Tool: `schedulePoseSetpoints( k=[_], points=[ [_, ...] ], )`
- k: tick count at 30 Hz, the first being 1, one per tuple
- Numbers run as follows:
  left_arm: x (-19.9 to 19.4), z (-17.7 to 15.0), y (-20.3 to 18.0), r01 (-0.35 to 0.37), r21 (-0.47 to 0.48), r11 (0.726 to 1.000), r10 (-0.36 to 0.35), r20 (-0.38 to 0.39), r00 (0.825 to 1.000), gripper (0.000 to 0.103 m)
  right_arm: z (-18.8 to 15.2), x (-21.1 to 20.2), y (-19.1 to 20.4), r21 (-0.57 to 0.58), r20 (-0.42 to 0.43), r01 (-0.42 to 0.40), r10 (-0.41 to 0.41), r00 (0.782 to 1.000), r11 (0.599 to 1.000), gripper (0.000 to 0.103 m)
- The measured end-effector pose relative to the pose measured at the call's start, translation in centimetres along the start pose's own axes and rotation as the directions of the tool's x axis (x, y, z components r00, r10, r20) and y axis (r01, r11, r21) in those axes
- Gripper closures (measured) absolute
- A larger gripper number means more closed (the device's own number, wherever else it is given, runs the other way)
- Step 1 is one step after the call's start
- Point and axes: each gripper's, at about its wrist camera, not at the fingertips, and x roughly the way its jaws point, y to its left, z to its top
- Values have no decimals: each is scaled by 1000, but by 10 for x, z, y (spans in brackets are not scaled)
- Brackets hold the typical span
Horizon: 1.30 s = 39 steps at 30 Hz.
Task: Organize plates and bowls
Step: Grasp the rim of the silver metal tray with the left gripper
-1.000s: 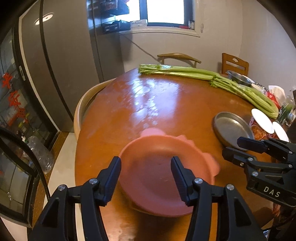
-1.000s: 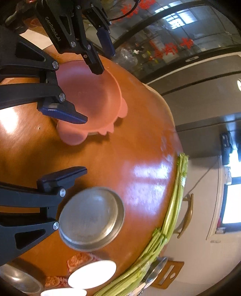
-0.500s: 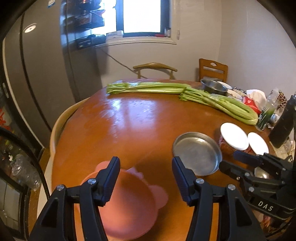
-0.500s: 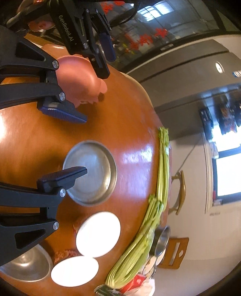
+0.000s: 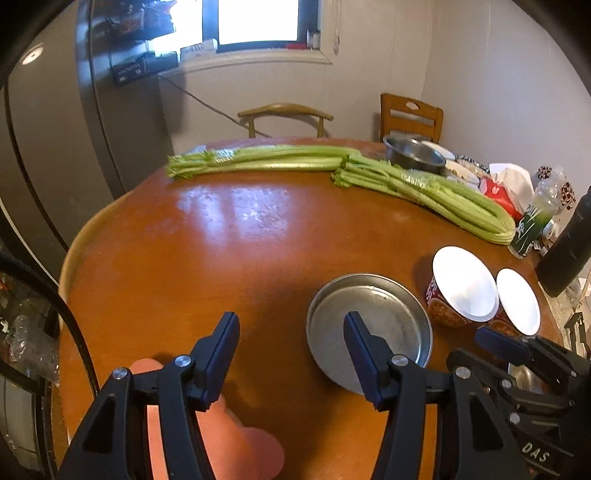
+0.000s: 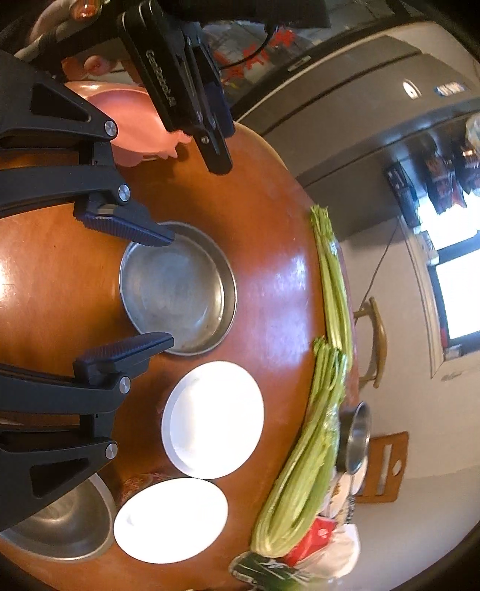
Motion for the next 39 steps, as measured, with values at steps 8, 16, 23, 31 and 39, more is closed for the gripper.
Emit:
schedulePoseSetpoints(
  k=[8,16,23,31,39],
  points=[
    [43,0,-15,16,22,1000,-15,-82,997,45,-3,24,-10,40,-56,35,-33,998,999,53],
    [79,-2,-23,9,34,999,-3,-163,987,45,-6,48,-8,42,-101,72,-67,993,997,53],
    [101,-9,-25,27,22,999,-22,-213,977,48,-8,62,-8,39,-126,107,-102,987,993,53],
    [107,-16,-31,27,60,998,-13,-224,974,64,-8,72,-7,12,-120,131,-129,984,991,60],
    [99,-19,-32,23,69,997,-7,-218,976,64,-8,72,-3,-14,-101,146,-147,984,989,64]
  ],
)
